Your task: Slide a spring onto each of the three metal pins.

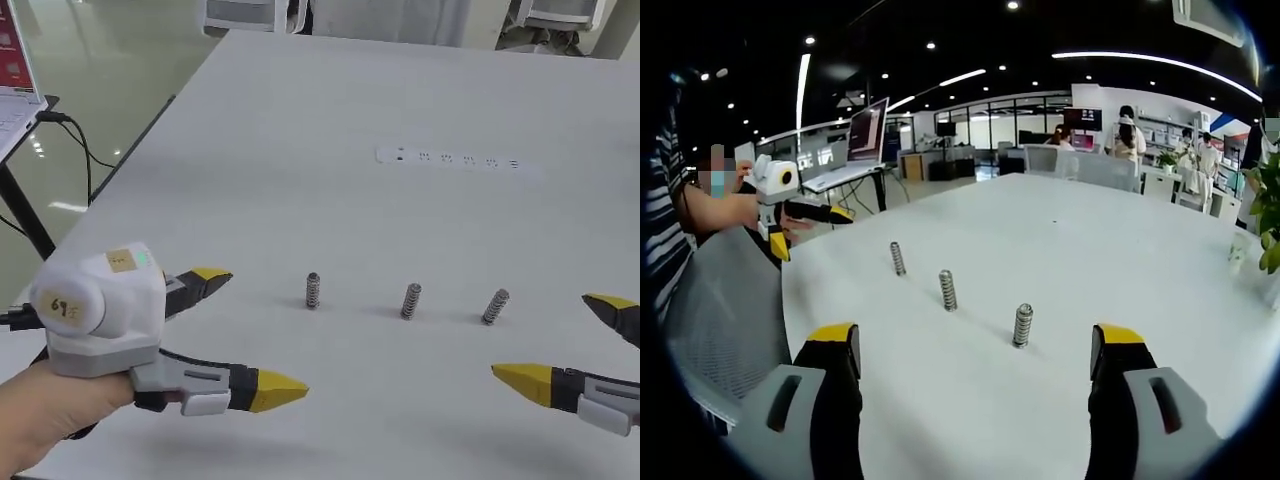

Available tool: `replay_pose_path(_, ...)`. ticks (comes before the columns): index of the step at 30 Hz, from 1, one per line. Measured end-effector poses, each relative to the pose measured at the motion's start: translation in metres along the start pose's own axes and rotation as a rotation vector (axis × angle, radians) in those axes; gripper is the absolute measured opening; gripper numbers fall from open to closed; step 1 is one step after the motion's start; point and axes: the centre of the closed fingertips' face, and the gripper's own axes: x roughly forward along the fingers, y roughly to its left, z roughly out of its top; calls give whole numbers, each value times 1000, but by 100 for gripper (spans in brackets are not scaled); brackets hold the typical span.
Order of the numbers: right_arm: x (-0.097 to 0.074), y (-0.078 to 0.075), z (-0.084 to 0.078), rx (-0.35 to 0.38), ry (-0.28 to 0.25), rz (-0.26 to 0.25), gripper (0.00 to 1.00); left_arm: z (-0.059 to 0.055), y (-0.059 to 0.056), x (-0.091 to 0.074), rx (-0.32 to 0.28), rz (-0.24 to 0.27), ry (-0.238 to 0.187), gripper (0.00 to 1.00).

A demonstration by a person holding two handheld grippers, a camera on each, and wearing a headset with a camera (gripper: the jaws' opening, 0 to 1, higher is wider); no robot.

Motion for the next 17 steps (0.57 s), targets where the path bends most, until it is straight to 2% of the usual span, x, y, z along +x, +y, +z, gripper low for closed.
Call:
replay_pose_path(2, 0, 2, -1, -6, 1, 6, 97, 0, 2, -1, 2, 4, 0, 98)
replay_pose_path(8, 2, 9, -9, -61, 42, 32, 99, 9, 6, -7, -4, 5, -37, 98)
replay_pose_path(17, 2, 7, -12, -55, 49, 26, 99, 3, 8, -10, -14, 16, -27, 99)
